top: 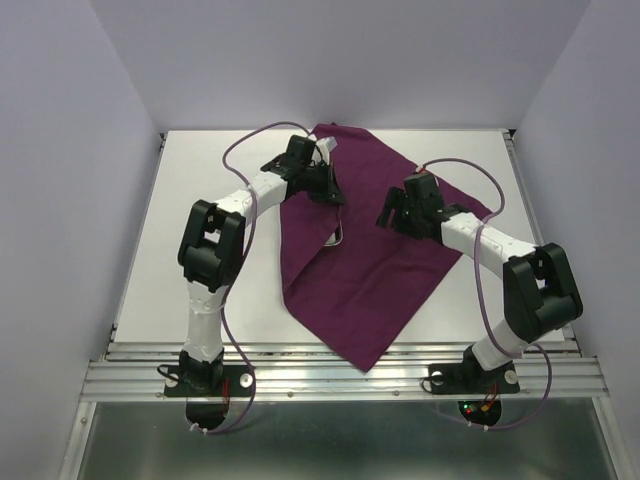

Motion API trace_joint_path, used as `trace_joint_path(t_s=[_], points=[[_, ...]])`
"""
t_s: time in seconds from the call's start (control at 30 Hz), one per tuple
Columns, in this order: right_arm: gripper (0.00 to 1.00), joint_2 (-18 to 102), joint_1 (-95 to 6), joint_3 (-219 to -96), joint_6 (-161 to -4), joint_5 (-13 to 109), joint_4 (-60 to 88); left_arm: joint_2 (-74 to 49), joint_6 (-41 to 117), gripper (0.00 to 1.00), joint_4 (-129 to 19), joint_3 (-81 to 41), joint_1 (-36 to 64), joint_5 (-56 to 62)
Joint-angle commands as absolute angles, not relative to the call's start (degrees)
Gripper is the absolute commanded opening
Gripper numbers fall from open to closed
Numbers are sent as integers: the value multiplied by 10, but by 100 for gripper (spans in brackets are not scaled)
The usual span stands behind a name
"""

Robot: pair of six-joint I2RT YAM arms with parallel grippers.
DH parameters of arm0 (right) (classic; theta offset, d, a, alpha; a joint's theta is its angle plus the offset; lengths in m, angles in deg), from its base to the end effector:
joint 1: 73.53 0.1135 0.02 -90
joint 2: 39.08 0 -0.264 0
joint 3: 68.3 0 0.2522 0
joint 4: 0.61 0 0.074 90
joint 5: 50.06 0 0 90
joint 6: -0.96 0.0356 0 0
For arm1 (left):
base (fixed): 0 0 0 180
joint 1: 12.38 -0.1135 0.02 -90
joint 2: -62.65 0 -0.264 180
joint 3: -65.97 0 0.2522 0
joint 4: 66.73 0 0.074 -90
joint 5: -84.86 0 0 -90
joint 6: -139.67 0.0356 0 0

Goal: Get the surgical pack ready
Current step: Pack the surgical kit at the center of the board.

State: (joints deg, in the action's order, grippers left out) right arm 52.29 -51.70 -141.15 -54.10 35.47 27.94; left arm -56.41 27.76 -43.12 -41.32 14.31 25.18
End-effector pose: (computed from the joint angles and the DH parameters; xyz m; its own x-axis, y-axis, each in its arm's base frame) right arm 0.3167 0.1239 0.2171 -0.7413 0.3181 -0.5910 0.1258 0.9308 0.3433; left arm 0.4212 -0.2319 0.2322 -0.7618 0.0225 -0.6474 0.5079 0.6411 -0.5754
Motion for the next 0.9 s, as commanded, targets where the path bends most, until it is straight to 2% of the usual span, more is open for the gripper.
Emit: trace_joint_path(t_s=[0.0, 0.1, 0.13, 0.23, 0.4, 0.5, 0.7, 0.77, 0.87], points=[[78, 496, -520, -1415, -539, 335, 264, -583, 290, 8, -417, -474, 153, 268], [78, 496, -520, -1416, -541, 340, 265, -590, 290, 27, -407, -491, 154, 283], [78, 498, -520, -1418, -541, 341, 264, -586, 292, 38, -401, -501, 155, 283], [77, 499, -520, -1423, -543, 351, 264, -578, 302, 49, -378, -523, 157, 283], [77, 519, -520, -1439, -545, 434, 234, -557, 332, 52, -317, -594, 155, 263], [77, 544, -520, -1452, -536, 485, 199, -534, 339, 52, -292, -596, 140, 240], [77, 620, -520, -1489, -488, 586, 139, -453, 319, 51, -318, -462, 62, 224], [76, 637, -520, -1509, -482, 594, 117, -425, 317, 51, -347, -402, 33, 236], [73, 661, -520, -1535, -477, 578, 117, -425, 324, 51, -343, -395, 18, 216]])
